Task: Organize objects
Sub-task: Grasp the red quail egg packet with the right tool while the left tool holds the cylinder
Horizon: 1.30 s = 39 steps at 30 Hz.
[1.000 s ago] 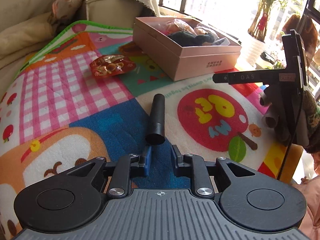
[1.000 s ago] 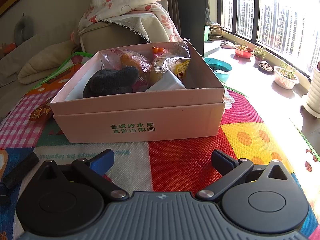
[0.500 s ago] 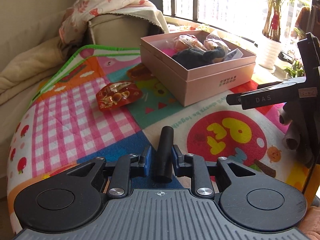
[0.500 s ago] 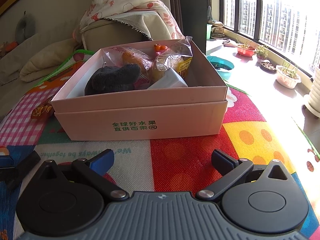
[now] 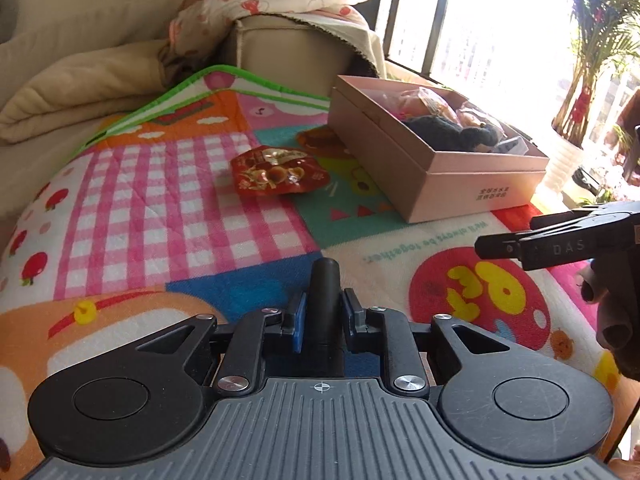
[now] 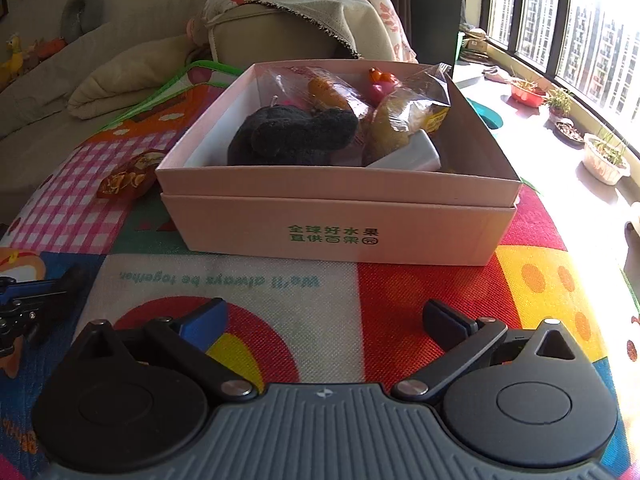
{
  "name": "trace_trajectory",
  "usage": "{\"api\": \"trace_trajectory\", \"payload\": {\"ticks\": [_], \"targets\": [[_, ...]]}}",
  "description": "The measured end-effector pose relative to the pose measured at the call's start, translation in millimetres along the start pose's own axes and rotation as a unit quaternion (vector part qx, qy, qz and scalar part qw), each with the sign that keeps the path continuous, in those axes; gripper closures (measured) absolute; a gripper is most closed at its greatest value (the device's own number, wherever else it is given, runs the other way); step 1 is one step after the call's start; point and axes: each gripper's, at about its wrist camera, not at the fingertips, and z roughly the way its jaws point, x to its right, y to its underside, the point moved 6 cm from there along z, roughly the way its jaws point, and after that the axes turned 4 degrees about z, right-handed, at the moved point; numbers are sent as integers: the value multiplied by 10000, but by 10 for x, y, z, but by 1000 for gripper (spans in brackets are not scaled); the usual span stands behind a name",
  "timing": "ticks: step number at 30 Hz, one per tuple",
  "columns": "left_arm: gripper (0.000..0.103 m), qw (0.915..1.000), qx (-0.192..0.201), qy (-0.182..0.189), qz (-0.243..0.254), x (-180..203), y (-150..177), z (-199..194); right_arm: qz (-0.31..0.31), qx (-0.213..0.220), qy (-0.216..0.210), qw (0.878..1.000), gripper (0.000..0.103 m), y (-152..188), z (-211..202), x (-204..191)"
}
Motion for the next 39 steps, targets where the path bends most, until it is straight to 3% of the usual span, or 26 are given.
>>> {"api": "trace_trajectory", "payload": {"ticks": [5, 9, 14, 17, 20, 22, 24, 29, 35, 39], "targets": [[81, 9964, 136, -442, -716, -588, 130, -190, -1073, 610, -405, 9915, 0, -101, -205, -864], [81, 9946, 232, -479, -890, -790, 234, -311, -1200, 480, -816, 9882, 0, -354, -16, -1440], [81, 9941, 348, -419, -936, -798, 303, -350, -1095, 487, -406, 9920, 0, -668, 474, -1819], [81, 9936, 377, -384, -997, -804, 306, -353, -1114, 385, 25, 9930, 0, -798, 806, -1872], [81, 9934, 412, -345, -1015, -802, 328, -357, -988, 47, 99, 9951, 3, -853, 1032, -1843], [81, 9930, 439, -316, -1050, -814, 337, -358, -847, -272, 53, 9960, 14, -853, 1132, -1812], [81, 9928, 450, -306, -1063, -816, 339, -359, -781, -302, -44, 9965, 21, -850, 1109, -1795], [81, 9930, 461, -322, -1043, -810, 343, -359, -1084, -289, -260, 9933, 22, -743, 875, -1816], [81, 9938, 429, -370, -955, -775, 351, -373, -1480, -289, -741, 9858, 23, -342, 251, -1663], [81, 9953, 378, -308, -831, -681, 349, -395, -1571, -197, -634, 9853, 23, -33, -194, -1316]]}}
